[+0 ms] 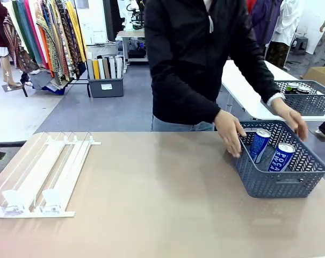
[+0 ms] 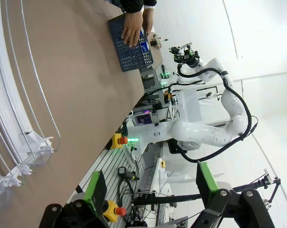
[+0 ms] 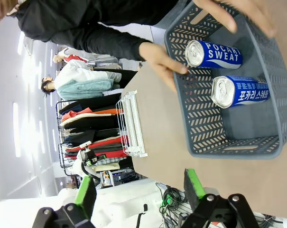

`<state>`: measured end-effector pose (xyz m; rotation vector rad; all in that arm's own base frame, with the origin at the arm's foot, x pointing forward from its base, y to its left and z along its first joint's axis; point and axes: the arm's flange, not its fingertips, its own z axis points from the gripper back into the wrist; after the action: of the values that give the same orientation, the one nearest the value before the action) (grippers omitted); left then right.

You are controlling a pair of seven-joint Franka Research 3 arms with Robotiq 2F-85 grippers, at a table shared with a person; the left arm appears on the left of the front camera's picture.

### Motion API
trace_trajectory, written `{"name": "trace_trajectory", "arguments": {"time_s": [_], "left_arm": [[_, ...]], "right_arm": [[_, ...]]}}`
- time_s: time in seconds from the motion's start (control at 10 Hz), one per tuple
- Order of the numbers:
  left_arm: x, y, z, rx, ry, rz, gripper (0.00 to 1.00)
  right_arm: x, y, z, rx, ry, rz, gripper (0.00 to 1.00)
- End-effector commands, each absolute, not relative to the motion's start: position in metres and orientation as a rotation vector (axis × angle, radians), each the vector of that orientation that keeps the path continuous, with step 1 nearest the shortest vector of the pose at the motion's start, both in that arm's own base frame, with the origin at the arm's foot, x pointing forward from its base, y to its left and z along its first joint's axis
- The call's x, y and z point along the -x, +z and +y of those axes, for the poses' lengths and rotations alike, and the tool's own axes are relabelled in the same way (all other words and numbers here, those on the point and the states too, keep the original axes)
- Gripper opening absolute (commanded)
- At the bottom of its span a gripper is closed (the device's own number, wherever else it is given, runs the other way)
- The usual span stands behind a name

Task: Retrieve and store the cans from the dispenser.
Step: Pick up one can from the Automatic Can Dispenser and place it in the middle of the table.

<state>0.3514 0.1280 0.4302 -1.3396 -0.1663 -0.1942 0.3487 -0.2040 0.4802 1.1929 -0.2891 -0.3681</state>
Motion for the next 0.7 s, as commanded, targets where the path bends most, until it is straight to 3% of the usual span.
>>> {"name": "trace_trajectory", "arguments": {"time_s": [0.0, 0.6], "left_arm": [[-0.3493, 0.4321, 0.1283, 1.353, -0.198, -0.17, 1.0], [-0.3493, 0.4321, 0.1283, 1.353, -0.198, -0.17, 1.0]], "right_arm": [[-0.3483, 0.4831, -0.2041, -1.195, -0.351, -0.294, 1.0], [-0.3483, 0.4831, -0.2041, -1.195, -0.351, -0.294, 1.0]]}}
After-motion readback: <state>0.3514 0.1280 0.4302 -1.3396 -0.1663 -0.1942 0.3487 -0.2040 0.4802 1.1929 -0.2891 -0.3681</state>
